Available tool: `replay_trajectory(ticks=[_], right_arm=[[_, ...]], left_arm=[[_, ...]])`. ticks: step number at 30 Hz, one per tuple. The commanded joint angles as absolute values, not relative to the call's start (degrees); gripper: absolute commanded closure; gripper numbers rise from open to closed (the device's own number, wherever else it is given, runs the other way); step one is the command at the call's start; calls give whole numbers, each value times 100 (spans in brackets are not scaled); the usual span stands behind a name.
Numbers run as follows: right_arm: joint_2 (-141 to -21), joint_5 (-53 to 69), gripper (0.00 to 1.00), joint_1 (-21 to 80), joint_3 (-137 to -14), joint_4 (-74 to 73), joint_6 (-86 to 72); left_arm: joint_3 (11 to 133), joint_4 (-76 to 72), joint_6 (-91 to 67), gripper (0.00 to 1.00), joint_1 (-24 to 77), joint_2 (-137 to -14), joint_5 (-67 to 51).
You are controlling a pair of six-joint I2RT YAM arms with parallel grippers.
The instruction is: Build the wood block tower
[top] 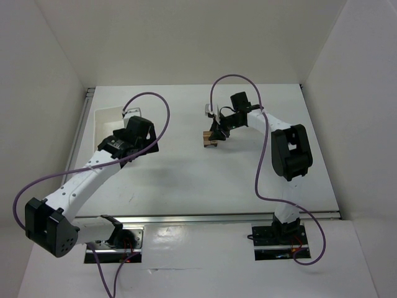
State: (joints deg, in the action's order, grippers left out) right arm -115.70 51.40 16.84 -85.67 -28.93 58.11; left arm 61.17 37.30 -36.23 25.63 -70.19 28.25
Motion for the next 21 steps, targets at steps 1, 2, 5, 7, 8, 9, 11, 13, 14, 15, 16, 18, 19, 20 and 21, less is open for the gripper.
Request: replay_trajectory(ticks=[1,2,5,7,8,9,11,13,14,15,16,18,19,20,21], right_arm=[[-11514,5256,75,1661,-8508,-2663,5801],[-11514,5308,75,1661,-8447,-2663,5801],[-11514,5309,72,1661,-8446,-2663,5801],[-11452,5309,71,1661,-8446,-2663,5801],[-11452,5309,71,1661,-8446,-2663,5801],[-11452,5309,71,1609,-8446,-2663,5801],[-11452,5309,71,1608,-8446,-2663,5801],[-11452,5309,66,1608,-8446,-2663,5801],[-11452,5309,65,1608,-8446,-2663,5801],[-11400,5309,65,1608,-8446,-2663,5801],[-11399,5309,65,1608,-8446,-2663,5801],[-11399,5309,60,1556,-8446,-2663,5801],[-11399,5309,60,1556,-8446,-2663,5801],[-11399,5309,57,1556,-8446,-2663,5801],[-11347,5309,57,1556,-8446,-2663,5801]], left_arm=[[6354,3700,-3639,0,2531,-7031,2892],[6354,3700,-3639,0,2531,-7031,2892],[6407,3753,-3639,0,2531,-7084,2892],[6407,3753,-3639,0,2531,-7084,2892],[6407,3753,-3639,0,2531,-7084,2892],[6407,3753,-3639,0,2531,-7084,2892],[6407,3753,-3639,0,2531,-7084,2944],[6407,3806,-3639,0,2531,-7084,2944],[6407,3806,-3639,0,2531,-7084,2944],[6407,3806,-3639,0,2531,-7084,2944],[6407,3806,-3639,0,2531,-7084,2944],[6460,3806,-3639,0,2531,-7136,2944],[6460,3806,-3639,0,2531,-7137,2944],[6460,3806,-3578,0,2531,-7137,2944],[6460,3806,-3577,0,2531,-7137,2944]])
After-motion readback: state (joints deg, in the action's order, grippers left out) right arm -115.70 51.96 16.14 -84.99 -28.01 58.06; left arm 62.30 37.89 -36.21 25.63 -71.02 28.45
